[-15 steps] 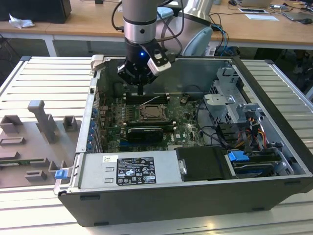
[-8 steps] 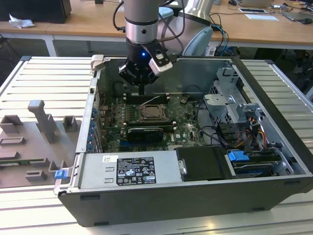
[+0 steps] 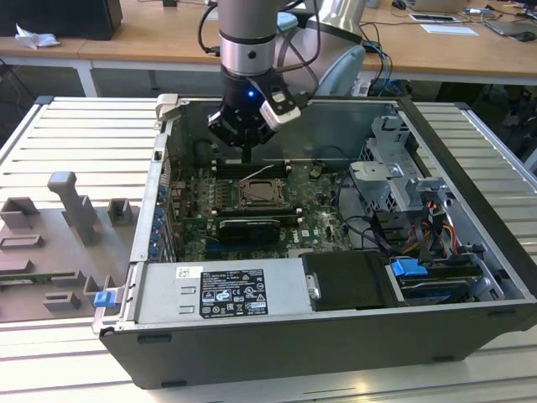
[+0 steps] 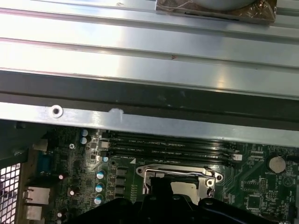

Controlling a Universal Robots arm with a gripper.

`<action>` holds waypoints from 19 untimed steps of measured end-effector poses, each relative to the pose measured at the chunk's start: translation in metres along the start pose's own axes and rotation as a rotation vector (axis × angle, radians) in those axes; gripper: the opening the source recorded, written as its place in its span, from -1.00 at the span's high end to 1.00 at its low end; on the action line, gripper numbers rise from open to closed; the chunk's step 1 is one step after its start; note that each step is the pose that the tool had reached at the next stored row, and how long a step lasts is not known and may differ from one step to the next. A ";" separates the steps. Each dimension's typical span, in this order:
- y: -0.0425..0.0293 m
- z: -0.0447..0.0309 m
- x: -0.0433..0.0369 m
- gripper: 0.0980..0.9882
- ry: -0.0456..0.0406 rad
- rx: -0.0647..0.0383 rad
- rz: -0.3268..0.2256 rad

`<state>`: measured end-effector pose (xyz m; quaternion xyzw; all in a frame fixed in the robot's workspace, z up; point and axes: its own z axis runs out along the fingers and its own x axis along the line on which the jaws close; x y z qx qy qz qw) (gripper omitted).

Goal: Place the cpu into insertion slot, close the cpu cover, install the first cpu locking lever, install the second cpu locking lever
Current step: 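Install the first cpu locking lever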

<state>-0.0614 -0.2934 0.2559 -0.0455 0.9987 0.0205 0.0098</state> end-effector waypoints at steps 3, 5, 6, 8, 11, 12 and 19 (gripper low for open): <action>-0.0006 0.0012 -0.0055 0.98 -0.0002 0.000 0.000; -0.0008 0.0023 -0.0067 0.98 -0.0009 -0.011 0.000; -0.0008 0.0029 -0.0073 0.98 -0.0017 -0.018 0.000; -0.0012 0.0061 -0.0114 0.98 -0.0041 -0.039 0.005; -0.0016 0.0137 -0.0174 0.98 -0.0040 -0.039 0.006; -0.0017 0.0159 -0.0181 0.98 -0.0040 -0.039 0.006; 0.0008 0.0227 -0.0192 0.98 -0.0047 -0.044 0.011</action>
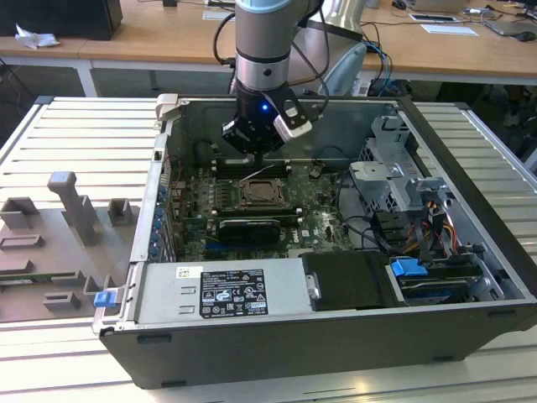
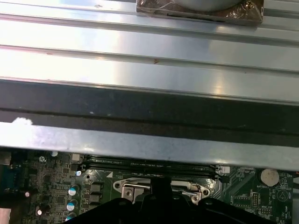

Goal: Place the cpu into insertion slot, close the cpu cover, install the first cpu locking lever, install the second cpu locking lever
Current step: 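Install the first cpu locking lever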

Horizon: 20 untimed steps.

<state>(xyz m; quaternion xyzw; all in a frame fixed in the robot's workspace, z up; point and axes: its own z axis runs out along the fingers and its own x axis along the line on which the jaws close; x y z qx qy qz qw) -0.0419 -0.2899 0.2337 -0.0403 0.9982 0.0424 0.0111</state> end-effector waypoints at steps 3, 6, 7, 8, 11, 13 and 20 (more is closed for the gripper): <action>0.0017 0.0030 -0.0033 0.98 -0.0002 -0.001 0.001; 0.0030 0.0060 -0.0048 0.98 -0.0001 -0.001 0.002; 0.0033 0.0071 -0.0053 0.98 -0.0001 -0.001 0.002; 0.0034 0.0079 -0.0057 0.98 -0.0002 -0.001 0.001; 0.0031 0.0119 -0.0095 0.98 -0.0006 -0.001 0.007; 0.0029 0.0130 -0.0109 0.98 -0.0009 0.000 0.011; 0.0019 0.0192 -0.0169 0.98 -0.0020 0.000 0.023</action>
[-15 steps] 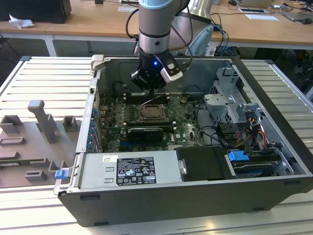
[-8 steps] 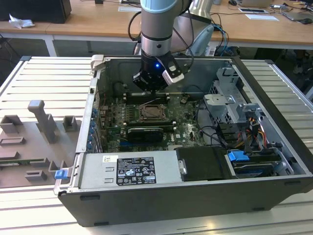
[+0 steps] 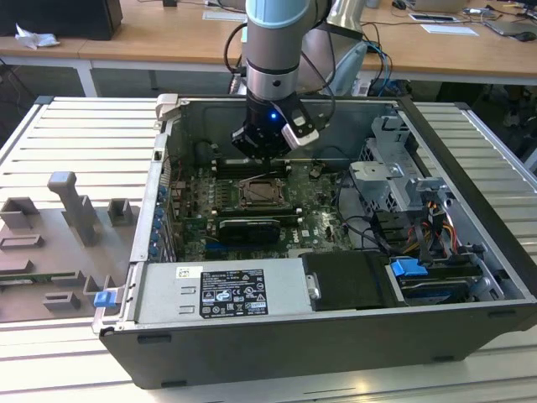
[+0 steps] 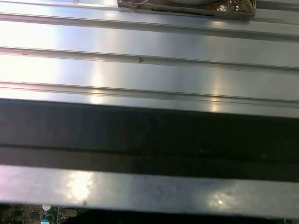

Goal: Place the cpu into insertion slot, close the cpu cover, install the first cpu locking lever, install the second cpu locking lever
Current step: 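Install the first cpu locking lever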

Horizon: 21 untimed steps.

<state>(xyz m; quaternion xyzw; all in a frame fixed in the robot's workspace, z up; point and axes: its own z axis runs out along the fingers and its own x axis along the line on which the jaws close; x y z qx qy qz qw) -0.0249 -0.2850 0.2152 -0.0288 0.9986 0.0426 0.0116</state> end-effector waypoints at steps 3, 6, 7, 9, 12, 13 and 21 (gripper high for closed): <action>-0.0003 0.0026 -0.0014 0.98 -0.0002 0.000 0.002; -0.0006 0.0059 -0.0022 0.98 -0.0003 0.000 0.003; -0.0007 0.0066 -0.0023 0.98 -0.0003 0.001 0.004; -0.0008 0.0081 -0.0024 0.98 -0.0002 0.003 0.004; -0.0009 0.0093 -0.0024 0.98 0.0000 0.005 0.004; -0.0010 0.0098 -0.0024 0.98 -0.0001 0.006 0.004; -0.0012 0.0136 -0.0023 0.98 0.0003 0.016 0.007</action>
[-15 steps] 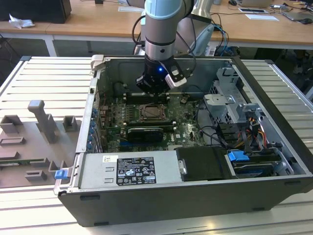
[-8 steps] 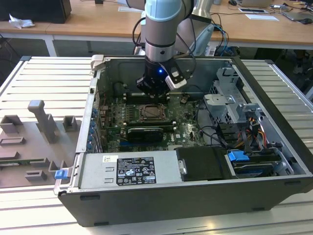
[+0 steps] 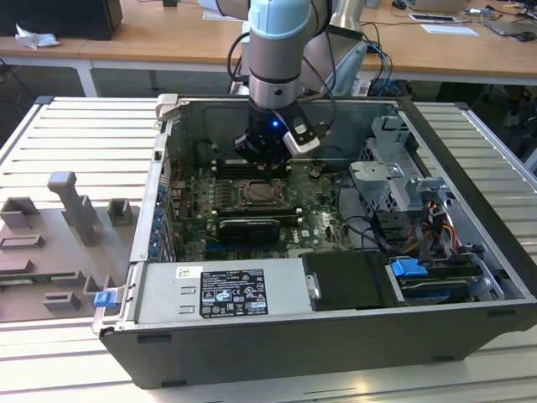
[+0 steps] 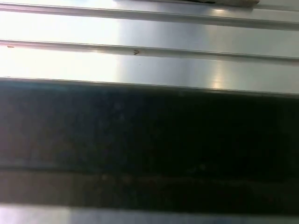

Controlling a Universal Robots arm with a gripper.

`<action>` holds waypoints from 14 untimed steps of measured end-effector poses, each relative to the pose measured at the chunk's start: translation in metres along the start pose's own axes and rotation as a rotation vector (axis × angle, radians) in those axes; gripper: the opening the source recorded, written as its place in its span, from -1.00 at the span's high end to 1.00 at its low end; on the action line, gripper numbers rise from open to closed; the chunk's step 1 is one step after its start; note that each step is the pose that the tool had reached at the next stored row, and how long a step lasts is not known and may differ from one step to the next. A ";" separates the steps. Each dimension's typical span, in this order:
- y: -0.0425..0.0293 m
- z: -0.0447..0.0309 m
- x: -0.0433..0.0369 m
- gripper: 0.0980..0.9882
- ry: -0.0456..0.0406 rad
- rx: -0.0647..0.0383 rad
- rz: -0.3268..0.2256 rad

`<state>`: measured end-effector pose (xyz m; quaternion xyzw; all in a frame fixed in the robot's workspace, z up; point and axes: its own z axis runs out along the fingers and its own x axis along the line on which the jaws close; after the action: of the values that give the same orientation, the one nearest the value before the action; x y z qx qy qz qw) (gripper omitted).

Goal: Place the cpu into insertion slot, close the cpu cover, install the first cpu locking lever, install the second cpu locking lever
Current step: 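Install the first cpu locking lever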

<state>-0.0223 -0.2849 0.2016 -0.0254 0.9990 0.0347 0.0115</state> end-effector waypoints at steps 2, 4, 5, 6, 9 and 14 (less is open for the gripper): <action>0.0000 0.0006 0.0001 0.98 0.0003 0.001 0.000; 0.0005 0.0008 0.0001 0.98 0.0003 0.001 0.000; 0.0008 0.0008 0.0000 0.98 0.0003 0.000 0.000; 0.0010 0.0010 0.0000 0.98 0.0001 -0.001 0.000; 0.0015 -0.0014 -0.0002 0.98 -0.0008 -0.001 0.000; 0.0023 -0.0144 -0.0005 0.98 0.0004 0.008 0.000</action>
<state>-0.0223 -0.2837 0.2161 -0.0253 0.9991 0.0306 0.0114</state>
